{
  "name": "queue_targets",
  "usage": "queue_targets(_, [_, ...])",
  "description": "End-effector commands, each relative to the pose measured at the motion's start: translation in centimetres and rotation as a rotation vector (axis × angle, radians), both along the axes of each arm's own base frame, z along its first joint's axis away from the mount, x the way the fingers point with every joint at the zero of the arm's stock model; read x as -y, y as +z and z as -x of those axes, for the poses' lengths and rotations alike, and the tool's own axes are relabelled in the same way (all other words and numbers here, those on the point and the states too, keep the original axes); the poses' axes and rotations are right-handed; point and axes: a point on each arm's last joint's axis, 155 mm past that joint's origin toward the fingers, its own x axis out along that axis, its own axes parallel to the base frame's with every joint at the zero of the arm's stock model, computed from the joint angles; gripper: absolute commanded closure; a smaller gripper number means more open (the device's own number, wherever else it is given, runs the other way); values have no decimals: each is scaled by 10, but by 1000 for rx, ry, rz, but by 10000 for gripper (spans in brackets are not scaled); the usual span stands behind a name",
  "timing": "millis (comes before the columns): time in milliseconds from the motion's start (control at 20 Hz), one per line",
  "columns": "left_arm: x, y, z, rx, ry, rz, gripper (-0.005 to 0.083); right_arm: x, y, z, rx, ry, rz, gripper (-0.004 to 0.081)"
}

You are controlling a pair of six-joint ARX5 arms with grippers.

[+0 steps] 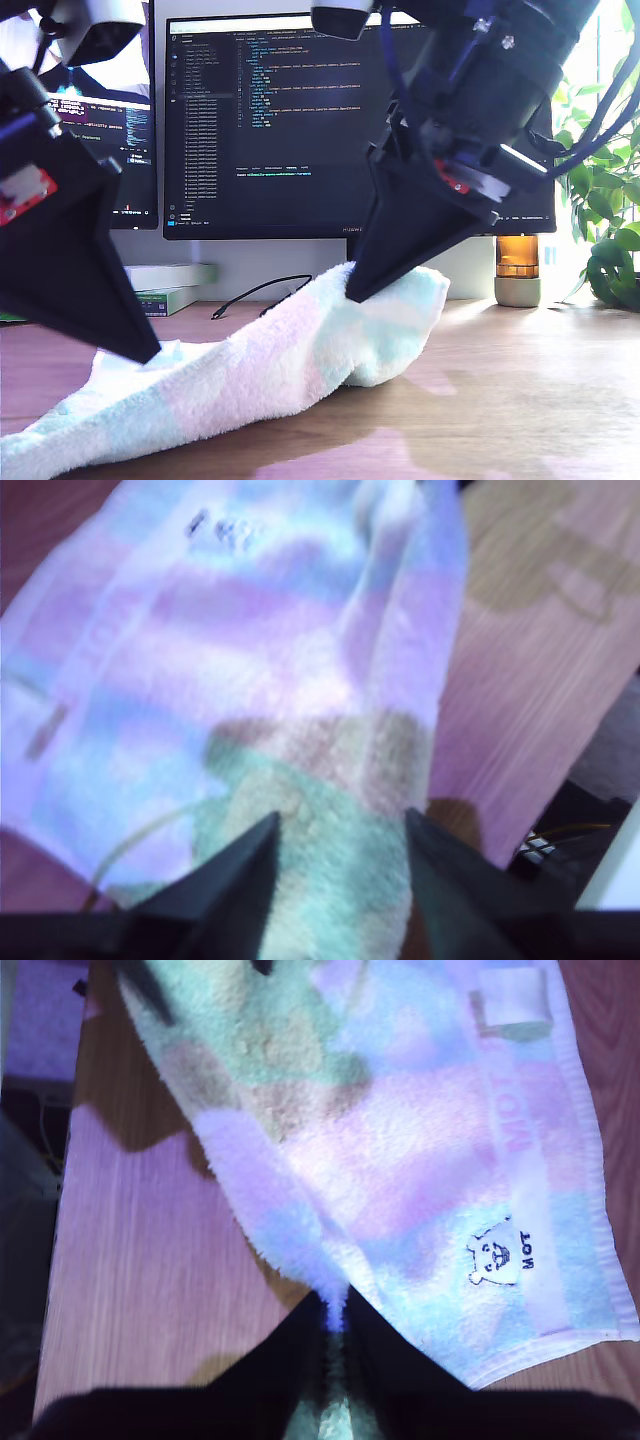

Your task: Fold the tea towel to a neat square and place it to the right

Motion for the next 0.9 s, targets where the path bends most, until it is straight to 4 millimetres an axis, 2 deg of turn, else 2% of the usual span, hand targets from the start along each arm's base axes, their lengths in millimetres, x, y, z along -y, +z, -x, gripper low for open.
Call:
queue_targets(0, [-2,-8,7,-4,3,-21,361,-5,2,-2,3,-2,-13,783])
queue_targets(200, [0,-8,10,36,4,-47,358,-8,6,-8,8,-30,-41,783])
queue_targets(450, [6,-10,2,104,15,-69,358,-9,8,-9,15,-30,-49,783])
queue_targets(550, [11,-16,0,109,6,-81,358,-9,8,-10,15,-29,-49,783])
queue_targets(850, [3,-42,-2,109,14,-160,358,-9,8,-10,15,-29,-49,783])
